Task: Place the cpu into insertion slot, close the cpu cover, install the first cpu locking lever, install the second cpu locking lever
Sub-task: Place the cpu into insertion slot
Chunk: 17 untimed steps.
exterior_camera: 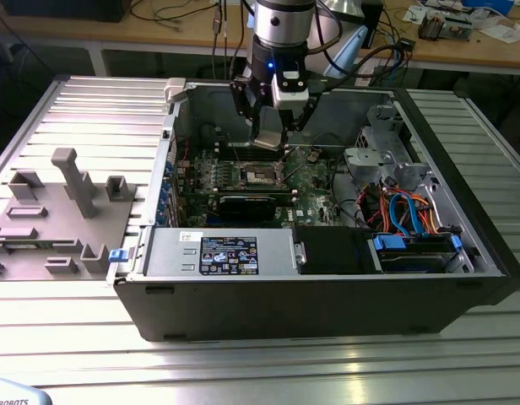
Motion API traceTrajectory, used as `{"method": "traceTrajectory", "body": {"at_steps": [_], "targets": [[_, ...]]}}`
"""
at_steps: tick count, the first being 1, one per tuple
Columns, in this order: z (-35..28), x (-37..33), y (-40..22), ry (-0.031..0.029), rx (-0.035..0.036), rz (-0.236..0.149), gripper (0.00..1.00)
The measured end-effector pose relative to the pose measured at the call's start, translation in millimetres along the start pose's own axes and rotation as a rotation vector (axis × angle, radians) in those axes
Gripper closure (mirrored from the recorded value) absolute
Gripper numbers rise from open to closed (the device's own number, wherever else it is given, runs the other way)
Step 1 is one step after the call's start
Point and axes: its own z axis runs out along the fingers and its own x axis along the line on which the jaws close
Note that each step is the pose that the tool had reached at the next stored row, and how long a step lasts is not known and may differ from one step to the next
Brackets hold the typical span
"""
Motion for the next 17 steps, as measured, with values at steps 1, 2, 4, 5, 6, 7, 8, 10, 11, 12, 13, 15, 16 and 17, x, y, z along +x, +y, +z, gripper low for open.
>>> {"method": "traceTrajectory", "body": {"at_steps": [1, 2, 4, 5, 6, 7, 8, 10, 11, 12, 13, 15, 16, 17], "targets": [[0.1, 0.0, 0.0, -0.0003, 0.0007, 0.002, 0.45], [0.1, 0.0, 0.0, -0.0006, 0.0014, 0.003, 0.45], [0.3, 0.0, 0.0, -0.0013, 0.0031, 0.009, 0.45], [0.4, 0.0, 0.0, -0.0017, 0.0041, 0.012, 0.45], [0.5, 0.0, 0.0, -0.002, 0.005, 0.015, 0.45], [0.6, 0.0, 0.0, -0.0021, 0.0054, 0.017, 0.45], [0.7, 0.0, 0.0, -0.0025, 0.0062, 0.02, 0.45], [1.0, 0.0, 0.0, -0.0031, 0.0076, 0.027, 0.45], [1.1, 0.0, 0.0, -0.0032, 0.008, 0.029, 0.45], [1.2, 0.0, 0.0, -0.0036, 0.0089, 0.033, 0.45], [1.2, 0.0, 0.0, -0.0038, 0.0093, 0.034, 0.45], [1.4, 0.0, 0.0, -0.0042, 0.0105, 0.038, 0.45], [1.5, 0.0, 0.0, -0.0044, 0.0109, 0.04, 0.45], [1.6, 0.0, 0.0, -0.0046, 0.0117, 0.043, 0.45]]}}
